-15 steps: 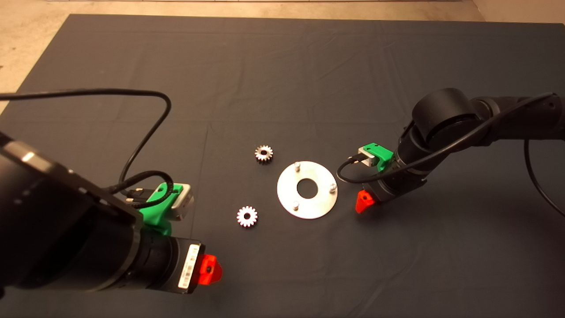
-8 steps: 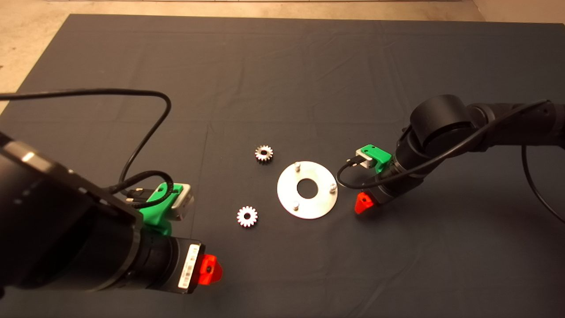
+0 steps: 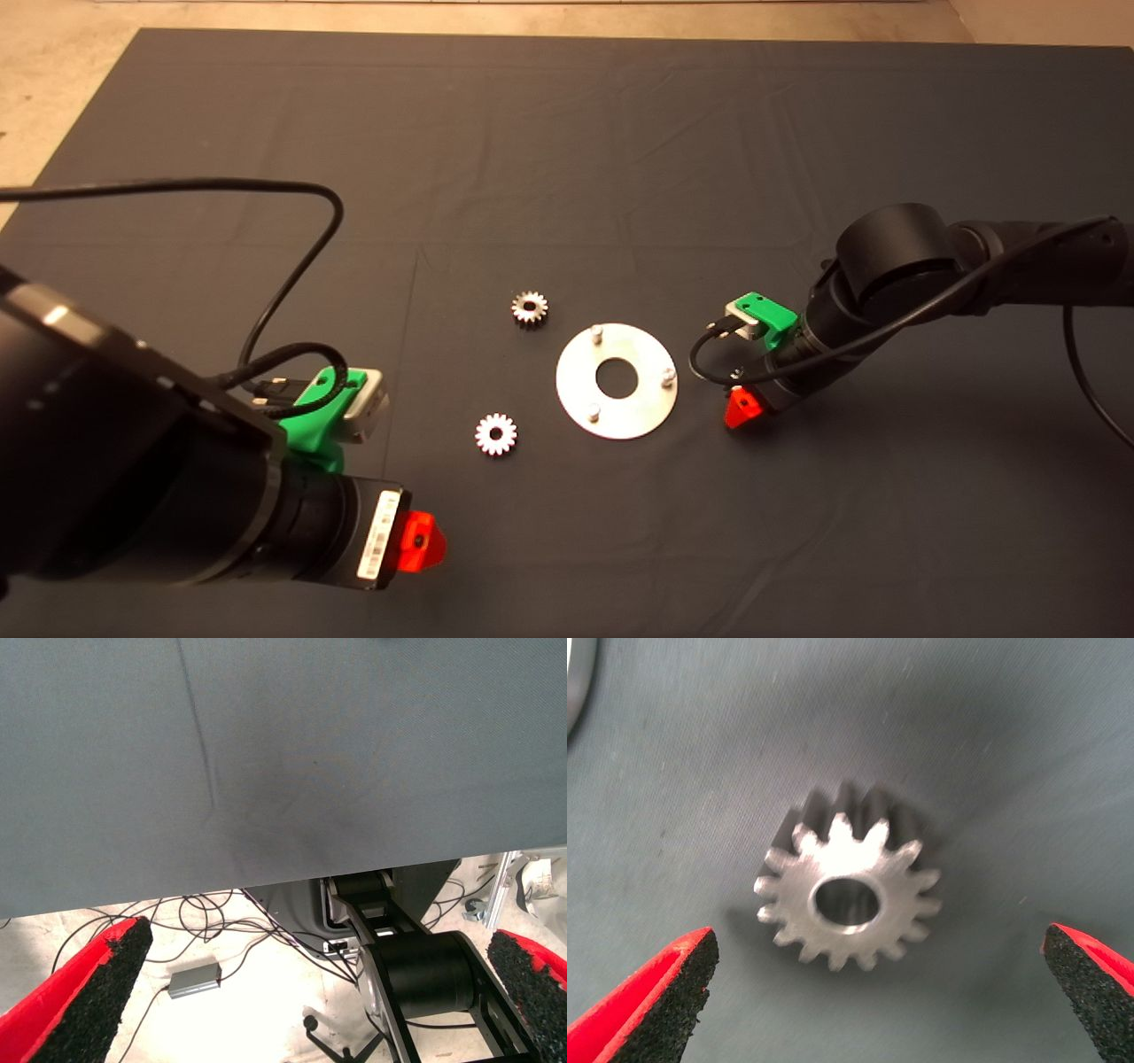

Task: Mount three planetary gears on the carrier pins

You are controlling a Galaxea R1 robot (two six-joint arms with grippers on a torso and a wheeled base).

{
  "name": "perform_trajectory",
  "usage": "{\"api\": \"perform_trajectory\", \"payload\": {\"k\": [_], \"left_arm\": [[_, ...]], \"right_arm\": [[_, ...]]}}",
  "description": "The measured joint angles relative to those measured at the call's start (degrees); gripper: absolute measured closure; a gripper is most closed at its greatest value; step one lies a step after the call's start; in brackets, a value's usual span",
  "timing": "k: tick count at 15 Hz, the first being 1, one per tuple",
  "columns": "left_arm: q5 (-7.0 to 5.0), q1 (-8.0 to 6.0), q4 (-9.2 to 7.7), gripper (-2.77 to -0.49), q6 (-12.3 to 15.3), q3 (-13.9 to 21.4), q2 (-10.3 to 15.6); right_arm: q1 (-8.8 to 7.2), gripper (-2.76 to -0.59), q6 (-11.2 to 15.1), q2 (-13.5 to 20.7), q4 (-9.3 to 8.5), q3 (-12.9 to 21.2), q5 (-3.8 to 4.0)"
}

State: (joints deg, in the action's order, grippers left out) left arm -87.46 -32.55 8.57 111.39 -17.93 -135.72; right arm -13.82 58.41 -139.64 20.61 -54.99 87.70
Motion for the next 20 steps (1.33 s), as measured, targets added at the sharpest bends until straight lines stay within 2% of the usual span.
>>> {"api": "perform_trajectory", "payload": {"k": [9, 16, 17, 18, 20], "left_arm": [[0.00, 0.61, -0.02, -2.76, 0.00, 0.22, 0.00], [0.00, 0.94, -0.04, -2.76, 0.00, 0.38, -0.17], [0.02, 0.94, -0.04, -2.76, 0.00, 0.38, -0.17], [0.00, 0.91, -0.04, -2.76, 0.00, 0.38, -0.17], [0.00, 0.94, -0.06, -2.76, 0.00, 0.38, -0.17]], "right_arm": [[0.00, -2.73, -0.96, -0.33, 3.04, 0.00, -0.02], [0.00, -2.69, -1.16, -2.47, 3.97, 0.00, -0.05], [0.00, -2.66, -1.13, -2.69, 4.05, 0.00, -0.05], [0.00, -2.54, -1.13, -2.80, 4.07, -0.21, -0.07], [0.00, -2.53, -1.13, -2.89, 4.34, -0.84, -0.02]]}}
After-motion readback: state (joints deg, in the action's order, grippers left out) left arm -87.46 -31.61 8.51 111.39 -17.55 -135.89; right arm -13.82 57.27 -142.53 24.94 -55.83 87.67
